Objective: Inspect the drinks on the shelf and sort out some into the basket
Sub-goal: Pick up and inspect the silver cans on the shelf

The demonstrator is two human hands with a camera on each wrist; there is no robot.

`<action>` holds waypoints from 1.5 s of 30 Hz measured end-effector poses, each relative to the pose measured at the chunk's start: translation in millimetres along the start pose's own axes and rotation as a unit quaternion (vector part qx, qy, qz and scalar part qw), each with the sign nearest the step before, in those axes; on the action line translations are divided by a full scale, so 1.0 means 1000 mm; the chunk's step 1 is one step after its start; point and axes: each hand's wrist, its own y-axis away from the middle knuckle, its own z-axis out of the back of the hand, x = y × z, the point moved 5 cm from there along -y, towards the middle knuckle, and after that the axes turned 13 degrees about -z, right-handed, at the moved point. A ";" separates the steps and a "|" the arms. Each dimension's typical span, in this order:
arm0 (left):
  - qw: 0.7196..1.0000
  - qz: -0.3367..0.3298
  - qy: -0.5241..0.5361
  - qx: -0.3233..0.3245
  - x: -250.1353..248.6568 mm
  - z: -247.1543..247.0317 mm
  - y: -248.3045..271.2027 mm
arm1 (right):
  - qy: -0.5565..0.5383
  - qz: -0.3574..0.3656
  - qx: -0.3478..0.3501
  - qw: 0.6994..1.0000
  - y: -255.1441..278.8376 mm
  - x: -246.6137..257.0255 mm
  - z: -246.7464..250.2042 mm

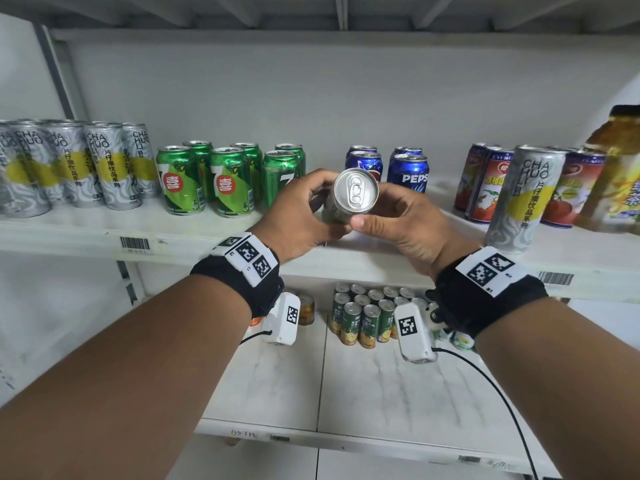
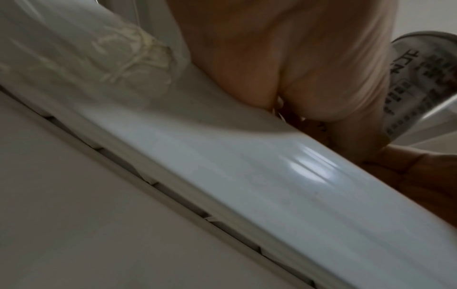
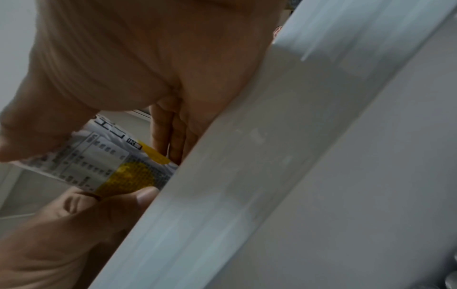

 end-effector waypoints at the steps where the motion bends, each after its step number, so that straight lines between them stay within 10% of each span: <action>1: 1.000 -0.001 -0.003 0.000 -0.001 0.000 0.000 | 0.001 -0.001 0.000 1.000 0.000 -0.001 0.001; 21: 0.997 0.064 0.039 -0.020 -0.034 -0.033 -0.042 | 0.105 0.002 -0.174 0.979 0.020 0.055 0.027; 28: 0.999 0.029 -0.005 -0.025 -0.084 -0.068 -0.097 | 0.462 0.084 -0.326 0.821 0.055 0.144 0.078; 32: 0.999 0.043 -0.025 0.004 -0.094 -0.086 -0.117 | 0.586 0.011 -0.352 0.729 0.063 0.155 0.119; 45: 0.983 0.017 -0.123 0.132 -0.115 -0.125 -0.135 | 0.608 -0.100 -0.306 0.726 0.080 0.122 0.149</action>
